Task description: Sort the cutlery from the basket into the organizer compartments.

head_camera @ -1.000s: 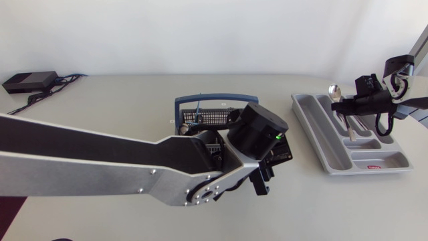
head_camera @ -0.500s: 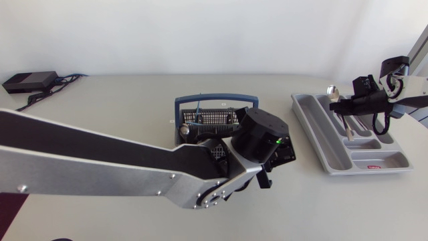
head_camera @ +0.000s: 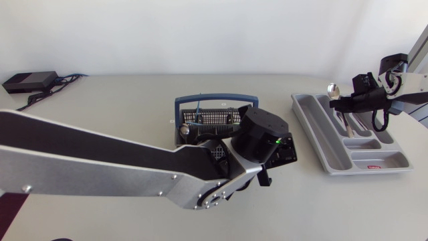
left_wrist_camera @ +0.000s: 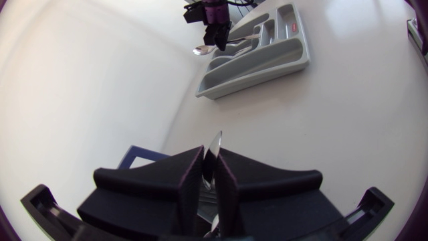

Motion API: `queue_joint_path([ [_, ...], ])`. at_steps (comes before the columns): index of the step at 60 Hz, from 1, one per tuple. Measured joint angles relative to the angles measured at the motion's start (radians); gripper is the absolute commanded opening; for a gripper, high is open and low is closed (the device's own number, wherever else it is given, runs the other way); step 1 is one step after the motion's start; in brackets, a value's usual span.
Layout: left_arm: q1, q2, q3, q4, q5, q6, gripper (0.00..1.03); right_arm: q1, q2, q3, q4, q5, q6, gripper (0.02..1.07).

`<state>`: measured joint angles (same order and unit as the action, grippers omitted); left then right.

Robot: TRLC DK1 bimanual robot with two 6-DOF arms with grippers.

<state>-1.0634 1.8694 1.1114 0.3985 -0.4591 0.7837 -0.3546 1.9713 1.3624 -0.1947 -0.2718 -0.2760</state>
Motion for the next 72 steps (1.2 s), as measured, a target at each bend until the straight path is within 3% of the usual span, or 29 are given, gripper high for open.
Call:
queue_joint_path([
  [36,0.007,-0.085,-0.085,0.029,-0.010,0.028,0.04,0.025,0.074,0.089,-0.019,0.034,0.015,0.13],
  [72,0.048,-0.281,-0.092,0.019,0.008,-0.024,0.04,0.034,0.209,0.185,-0.019,0.087,0.022,0.14],
])
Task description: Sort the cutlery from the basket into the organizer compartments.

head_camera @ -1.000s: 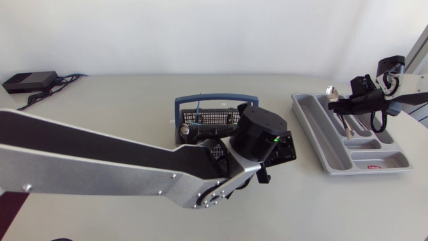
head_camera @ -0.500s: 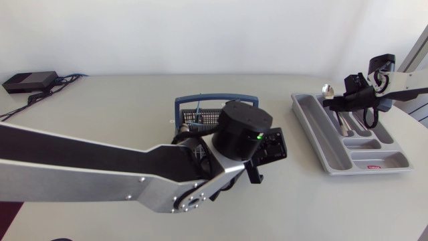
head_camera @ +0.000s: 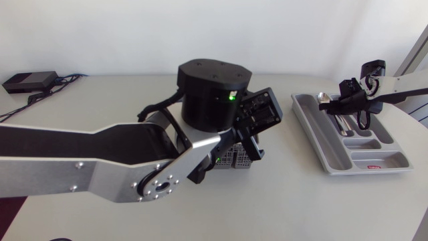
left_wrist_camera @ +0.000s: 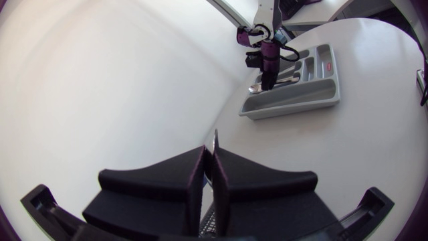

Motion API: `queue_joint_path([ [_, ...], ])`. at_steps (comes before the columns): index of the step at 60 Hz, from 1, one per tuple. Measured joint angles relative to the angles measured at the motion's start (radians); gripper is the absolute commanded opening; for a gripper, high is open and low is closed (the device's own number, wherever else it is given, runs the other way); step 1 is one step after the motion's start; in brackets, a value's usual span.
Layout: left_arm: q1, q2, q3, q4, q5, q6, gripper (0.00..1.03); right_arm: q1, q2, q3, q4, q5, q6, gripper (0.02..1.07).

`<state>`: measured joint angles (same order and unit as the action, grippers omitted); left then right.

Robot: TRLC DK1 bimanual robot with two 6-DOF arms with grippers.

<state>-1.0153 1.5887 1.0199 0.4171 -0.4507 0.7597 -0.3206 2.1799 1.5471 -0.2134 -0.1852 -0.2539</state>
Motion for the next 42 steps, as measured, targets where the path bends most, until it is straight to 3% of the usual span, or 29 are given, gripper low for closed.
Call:
queue_joint_path([
  [27,-0.002,-0.076,0.000,-0.048,0.000,-0.004,0.04,0.005,0.046,0.043,0.000,0.008,0.000,0.14],
  [42,-0.002,-0.131,0.000,-0.145,0.002,-0.067,0.04,0.014,0.048,0.043,-0.001,0.053,0.000,0.18],
])
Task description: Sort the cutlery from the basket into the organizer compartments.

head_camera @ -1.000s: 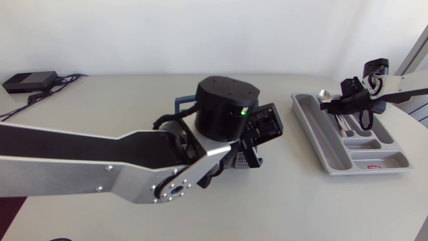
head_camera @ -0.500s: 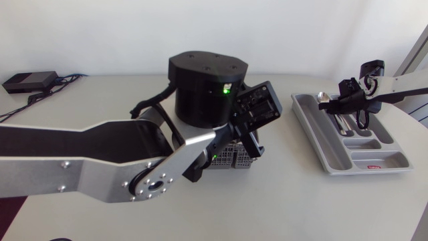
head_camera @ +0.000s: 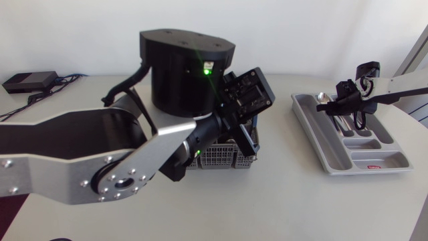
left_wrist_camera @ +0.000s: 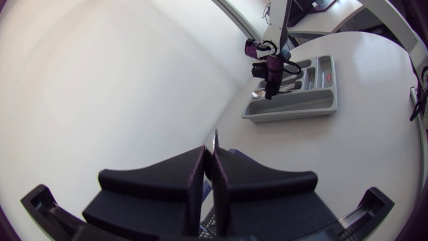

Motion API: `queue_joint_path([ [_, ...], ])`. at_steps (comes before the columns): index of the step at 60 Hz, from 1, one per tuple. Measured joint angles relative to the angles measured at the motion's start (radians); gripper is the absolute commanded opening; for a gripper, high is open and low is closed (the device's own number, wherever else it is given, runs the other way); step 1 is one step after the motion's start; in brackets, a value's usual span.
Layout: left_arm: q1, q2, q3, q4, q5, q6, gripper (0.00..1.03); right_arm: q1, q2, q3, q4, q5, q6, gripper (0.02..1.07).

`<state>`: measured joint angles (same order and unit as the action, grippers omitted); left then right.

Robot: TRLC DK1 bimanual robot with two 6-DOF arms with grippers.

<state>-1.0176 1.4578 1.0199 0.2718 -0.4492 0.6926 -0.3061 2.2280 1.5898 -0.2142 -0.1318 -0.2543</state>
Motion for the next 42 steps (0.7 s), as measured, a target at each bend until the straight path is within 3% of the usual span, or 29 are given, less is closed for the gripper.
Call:
queue_joint_path([
  [8,0.000,-0.034,0.000,-0.074,0.015,-0.054,0.04,0.003,-0.001,-0.006,0.003,0.014,0.000,0.57],
  [16,0.002,-0.065,0.004,-0.138,0.033,-0.108,0.04,-0.004,-0.041,-0.060,0.019,0.039,0.000,0.81],
  [30,0.037,-0.111,0.032,-0.242,0.077,-0.203,0.04,0.027,-0.321,-0.282,0.035,0.046,-0.008,0.84],
  [42,0.096,-0.118,0.085,-0.370,0.153,-0.318,0.04,0.121,-0.676,-0.502,0.037,-0.016,-0.035,0.83],
])
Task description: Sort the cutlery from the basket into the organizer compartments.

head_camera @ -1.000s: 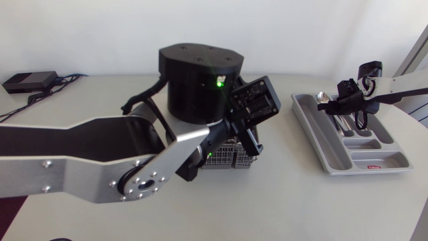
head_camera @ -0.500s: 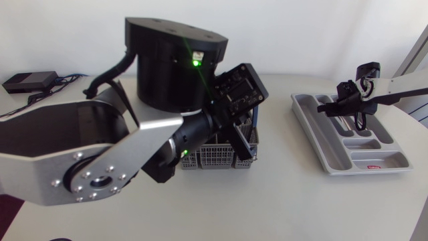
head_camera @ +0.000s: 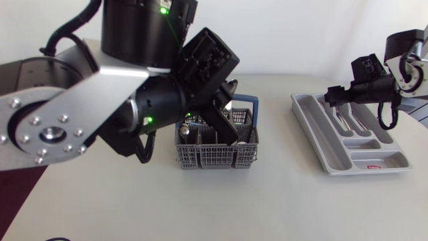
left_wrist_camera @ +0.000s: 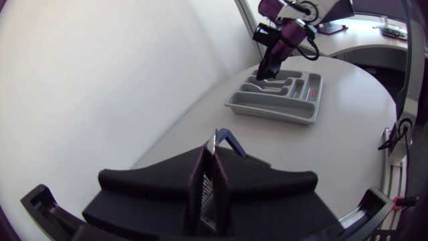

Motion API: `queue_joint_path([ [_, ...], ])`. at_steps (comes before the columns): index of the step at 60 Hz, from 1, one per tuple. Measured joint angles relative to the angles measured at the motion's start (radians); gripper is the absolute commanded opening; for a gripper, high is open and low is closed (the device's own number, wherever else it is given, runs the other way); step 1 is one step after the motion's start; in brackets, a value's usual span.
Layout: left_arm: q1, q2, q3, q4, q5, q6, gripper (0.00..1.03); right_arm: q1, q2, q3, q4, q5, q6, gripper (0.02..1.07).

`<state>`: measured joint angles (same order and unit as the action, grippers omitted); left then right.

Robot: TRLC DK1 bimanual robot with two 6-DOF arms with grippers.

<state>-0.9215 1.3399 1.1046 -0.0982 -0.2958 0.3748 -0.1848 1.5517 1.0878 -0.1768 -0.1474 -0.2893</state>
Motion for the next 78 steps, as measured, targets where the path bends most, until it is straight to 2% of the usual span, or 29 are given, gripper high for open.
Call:
queue_joint_path([
  [14,0.098,0.006,0.096,-0.147,0.132,-0.152,0.04,0.200,-0.321,-0.143,-0.106,-0.037,-0.003,0.83],
  [30,0.204,0.079,0.209,-0.280,0.313,-0.305,0.04,0.480,-0.489,-0.165,-0.220,-0.025,0.049,0.83],
  [36,0.223,0.114,0.232,-0.324,0.362,-0.343,0.04,0.573,-0.499,-0.165,-0.238,-0.007,0.080,0.82],
  [39,0.231,0.132,0.245,-0.341,0.387,-0.357,0.04,0.611,-0.499,-0.165,-0.245,0.005,0.089,0.78],
  [44,0.246,0.154,0.270,-0.376,0.435,-0.384,0.04,0.680,-0.495,-0.159,-0.250,0.027,0.115,0.77],
  [52,0.272,0.172,0.301,-0.393,0.485,-0.412,0.04,0.761,-0.468,-0.124,-0.254,0.064,0.137,0.75],
  [63,0.301,0.194,0.324,-0.418,0.547,-0.440,0.03,0.822,-0.409,-0.093,-0.254,0.071,0.153,0.75],
  [68,0.311,0.203,0.325,-0.425,0.575,-0.454,0.04,0.835,-0.386,-0.084,-0.254,0.071,0.156,0.70],
  [74,0.317,0.212,0.325,-0.428,0.591,-0.461,0.03,0.845,-0.364,-0.072,-0.253,0.071,0.156,0.70],
  [78,0.319,0.215,0.327,-0.428,0.603,-0.462,0.03,0.848,-0.351,-0.066,-0.251,0.071,0.156,0.64],
])
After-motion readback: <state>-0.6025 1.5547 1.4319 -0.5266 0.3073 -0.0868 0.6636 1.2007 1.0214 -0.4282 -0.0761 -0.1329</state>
